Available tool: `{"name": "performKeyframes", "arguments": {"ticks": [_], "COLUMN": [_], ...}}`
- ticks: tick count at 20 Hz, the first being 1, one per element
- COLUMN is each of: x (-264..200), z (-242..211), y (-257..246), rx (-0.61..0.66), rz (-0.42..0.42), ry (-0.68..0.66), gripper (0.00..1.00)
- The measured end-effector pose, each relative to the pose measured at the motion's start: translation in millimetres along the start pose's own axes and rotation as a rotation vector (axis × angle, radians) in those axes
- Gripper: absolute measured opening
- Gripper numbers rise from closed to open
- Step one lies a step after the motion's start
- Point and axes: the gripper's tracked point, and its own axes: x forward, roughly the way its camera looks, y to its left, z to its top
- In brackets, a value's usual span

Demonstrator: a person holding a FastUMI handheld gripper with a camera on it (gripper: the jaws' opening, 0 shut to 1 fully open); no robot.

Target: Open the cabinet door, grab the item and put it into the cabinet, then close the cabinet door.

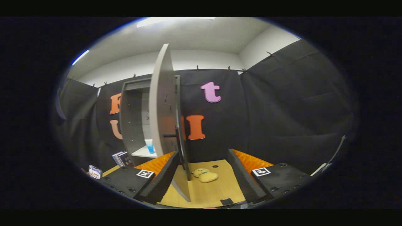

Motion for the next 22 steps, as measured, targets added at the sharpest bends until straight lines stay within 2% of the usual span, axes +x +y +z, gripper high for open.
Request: {"name": "performKeyframes", "arguments": {"ticks": [2,7,9,12,16,22], "x": [15.4,53.6,65.8,77.3,84.0,75.6], "z": [-2.8,-33.1,-40.1,-45.6,-42.3,-42.1], "y": [-19.5,-21.5,-17.7,8.4,11.1,29.3], "rx": [0.007,-0.008,-0.030,-0.009,-0.037,-0.053], "rz": [-0.024,-0.015,-0.016,0.033,-0.001,-0.037], "ry": [0.015,0.075,0.083,0.089,0.070,0.084], "gripper": [0.98,0.98,0.98,0.98,0.94,0.93]}}
